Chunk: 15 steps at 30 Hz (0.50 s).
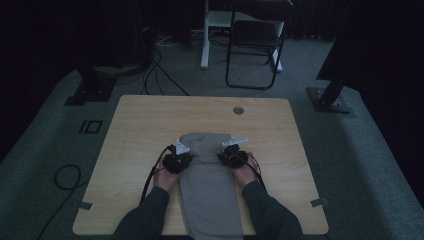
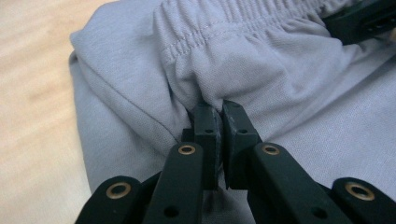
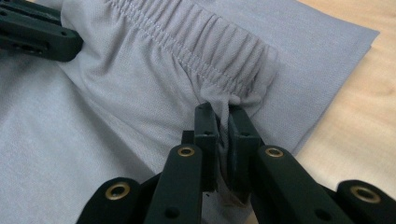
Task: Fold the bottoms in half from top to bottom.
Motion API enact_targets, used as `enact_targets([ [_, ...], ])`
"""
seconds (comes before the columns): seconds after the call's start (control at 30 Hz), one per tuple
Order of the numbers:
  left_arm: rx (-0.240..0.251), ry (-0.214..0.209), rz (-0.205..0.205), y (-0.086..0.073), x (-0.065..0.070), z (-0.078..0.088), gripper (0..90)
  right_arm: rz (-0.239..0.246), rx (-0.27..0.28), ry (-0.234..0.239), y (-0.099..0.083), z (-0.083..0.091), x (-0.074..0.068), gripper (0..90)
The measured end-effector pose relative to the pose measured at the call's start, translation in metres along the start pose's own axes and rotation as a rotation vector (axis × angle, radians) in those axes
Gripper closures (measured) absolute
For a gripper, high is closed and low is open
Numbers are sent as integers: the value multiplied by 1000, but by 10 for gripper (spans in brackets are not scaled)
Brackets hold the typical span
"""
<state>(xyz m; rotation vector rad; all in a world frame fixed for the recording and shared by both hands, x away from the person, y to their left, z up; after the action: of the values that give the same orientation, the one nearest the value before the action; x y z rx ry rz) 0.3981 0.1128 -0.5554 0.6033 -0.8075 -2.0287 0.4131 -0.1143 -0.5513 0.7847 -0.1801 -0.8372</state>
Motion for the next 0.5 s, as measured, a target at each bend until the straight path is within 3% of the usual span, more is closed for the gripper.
enact_targets([
  [0.23, -27, 39, 8, 30, -15, -31, 858, -47, 7, -45, 22, -15, 24, 851],
  [0.5, -68, 77, 17, 55, -18, -53, 857, -108, -11, -101, 47, -28, 54, 845],
])
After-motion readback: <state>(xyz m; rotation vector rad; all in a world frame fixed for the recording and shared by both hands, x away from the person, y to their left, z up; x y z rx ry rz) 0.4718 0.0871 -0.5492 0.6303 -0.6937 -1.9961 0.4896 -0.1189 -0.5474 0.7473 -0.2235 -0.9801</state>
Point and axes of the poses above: each handheld gripper's, and its own axes: z roughly backward along the jaws, y roughly out of its top, x roughly to its right, the point moved 1 cm from there along -z, roughly forward along the jaws, and after that the axes turned 7 degrees about y, right-handed, at the moved point
